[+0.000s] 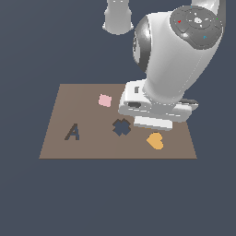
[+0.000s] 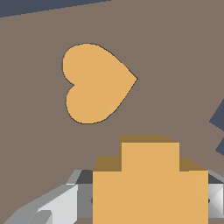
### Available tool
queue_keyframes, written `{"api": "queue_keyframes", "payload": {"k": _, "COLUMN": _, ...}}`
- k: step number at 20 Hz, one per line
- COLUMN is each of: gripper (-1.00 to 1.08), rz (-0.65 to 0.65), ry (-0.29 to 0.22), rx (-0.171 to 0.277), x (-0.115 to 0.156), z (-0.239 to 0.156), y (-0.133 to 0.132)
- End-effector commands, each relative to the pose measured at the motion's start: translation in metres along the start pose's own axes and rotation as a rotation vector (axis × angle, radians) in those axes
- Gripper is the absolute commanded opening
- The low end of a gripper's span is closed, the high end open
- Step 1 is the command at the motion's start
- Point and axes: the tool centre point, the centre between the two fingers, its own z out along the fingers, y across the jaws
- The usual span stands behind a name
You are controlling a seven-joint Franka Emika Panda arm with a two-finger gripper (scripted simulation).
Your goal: Insert a designated object into the corresponding slot on a board.
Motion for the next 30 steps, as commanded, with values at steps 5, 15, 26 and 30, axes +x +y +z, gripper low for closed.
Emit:
{"api": "queue_keyframes", "payload": {"k": 5, "gripper": -1.0, "rz": 0.246, "ry": 0.001, "rx": 0.0, "x": 0.022, "z": -0.004, "y": 0.033}}
{"api": "queue_keyframes", "payload": {"k": 15, "gripper": -1.0, "rz": 0.513, "ry": 0.0, "rx": 0.0, "x": 0.035, "z": -0.007, "y": 0.075}}
{"api": "queue_keyframes", "payload": {"k": 26, "gripper": -1.0, "rz": 0.565, "ry": -0.001, "rx": 0.0, "x": 0.036, "z": -0.002, "y": 0.084}}
{"api": "queue_keyframes", "payload": {"k": 30, "gripper": 1.0, "rz": 0.568, "ry": -0.001, "rx": 0.0, "x": 0.035, "z": 0.003, "y": 0.084}}
